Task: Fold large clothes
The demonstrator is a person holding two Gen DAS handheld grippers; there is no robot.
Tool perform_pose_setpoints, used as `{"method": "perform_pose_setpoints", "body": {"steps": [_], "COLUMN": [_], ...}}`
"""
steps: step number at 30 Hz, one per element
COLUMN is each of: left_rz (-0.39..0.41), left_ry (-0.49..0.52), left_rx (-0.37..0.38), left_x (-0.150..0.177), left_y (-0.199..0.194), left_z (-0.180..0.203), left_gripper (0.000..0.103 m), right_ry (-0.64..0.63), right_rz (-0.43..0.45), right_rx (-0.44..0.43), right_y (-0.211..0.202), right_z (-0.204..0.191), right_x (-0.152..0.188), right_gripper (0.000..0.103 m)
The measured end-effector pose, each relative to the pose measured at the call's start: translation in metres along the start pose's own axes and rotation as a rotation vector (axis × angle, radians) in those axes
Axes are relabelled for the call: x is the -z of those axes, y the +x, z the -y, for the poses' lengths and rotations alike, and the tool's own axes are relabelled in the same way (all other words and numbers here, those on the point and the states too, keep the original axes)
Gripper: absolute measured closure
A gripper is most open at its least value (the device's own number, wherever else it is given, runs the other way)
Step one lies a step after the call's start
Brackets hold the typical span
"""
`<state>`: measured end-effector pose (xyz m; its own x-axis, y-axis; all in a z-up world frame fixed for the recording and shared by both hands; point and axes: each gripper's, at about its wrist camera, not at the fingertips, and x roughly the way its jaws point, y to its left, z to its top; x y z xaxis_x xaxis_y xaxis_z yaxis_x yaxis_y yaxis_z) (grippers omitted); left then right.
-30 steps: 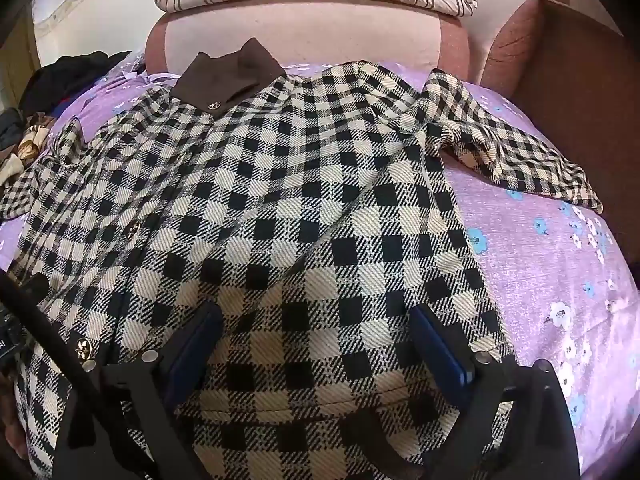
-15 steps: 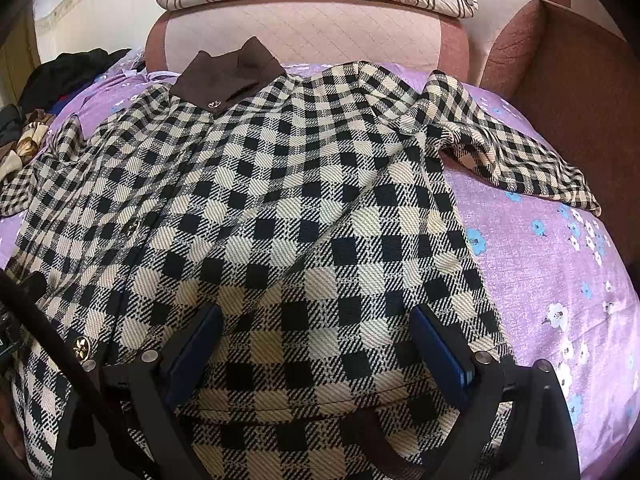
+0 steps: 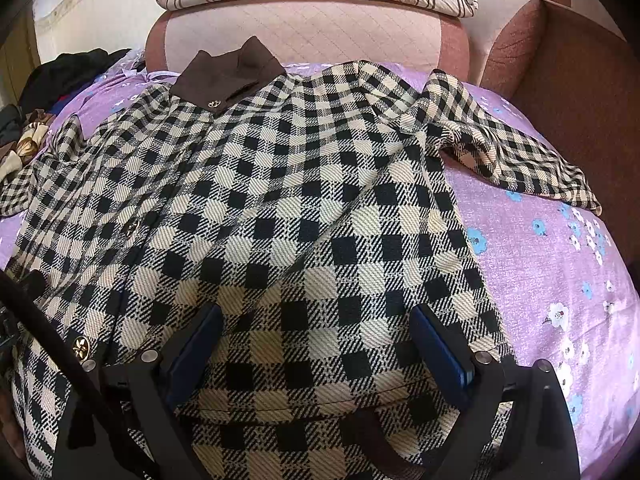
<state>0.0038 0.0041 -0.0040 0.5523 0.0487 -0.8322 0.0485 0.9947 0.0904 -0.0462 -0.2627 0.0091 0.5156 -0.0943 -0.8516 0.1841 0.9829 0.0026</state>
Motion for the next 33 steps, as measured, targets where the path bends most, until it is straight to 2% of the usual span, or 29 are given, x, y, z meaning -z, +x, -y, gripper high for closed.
{"method": "perform_pose_setpoints", "body": {"steps": [9, 20, 28, 33], "left_rz": [0.022, 0.054, 0.115, 0.15], "left_ry": [-0.033, -0.099, -0.184, -0.289], "left_rx": [0.011, -0.008, -0.041, -0.058], "left_x": [-0.001, -0.008, -0.023, -0.046], "left_y": [0.0, -0.004, -0.017, -0.028], "left_z": [-0.002, -0.022, -0.06, -0.107], "left_gripper": [0.0, 0.0, 0.0, 0.0], "right_ry": [0.001, 0.001, 0.002, 0.0], "right_rz": [0.0, 0.001, 0.001, 0.004], "right_rx": [0.001, 0.003, 0.002, -0.005], "right_y": [0.0, 0.0, 0.0, -0.001], "right_z": [0.001, -0.001, -0.001, -0.002], "right_x": [0.0, 0.001, 0.001, 0.0], "right_gripper": [0.006, 0.006, 0.006, 0.006]}}
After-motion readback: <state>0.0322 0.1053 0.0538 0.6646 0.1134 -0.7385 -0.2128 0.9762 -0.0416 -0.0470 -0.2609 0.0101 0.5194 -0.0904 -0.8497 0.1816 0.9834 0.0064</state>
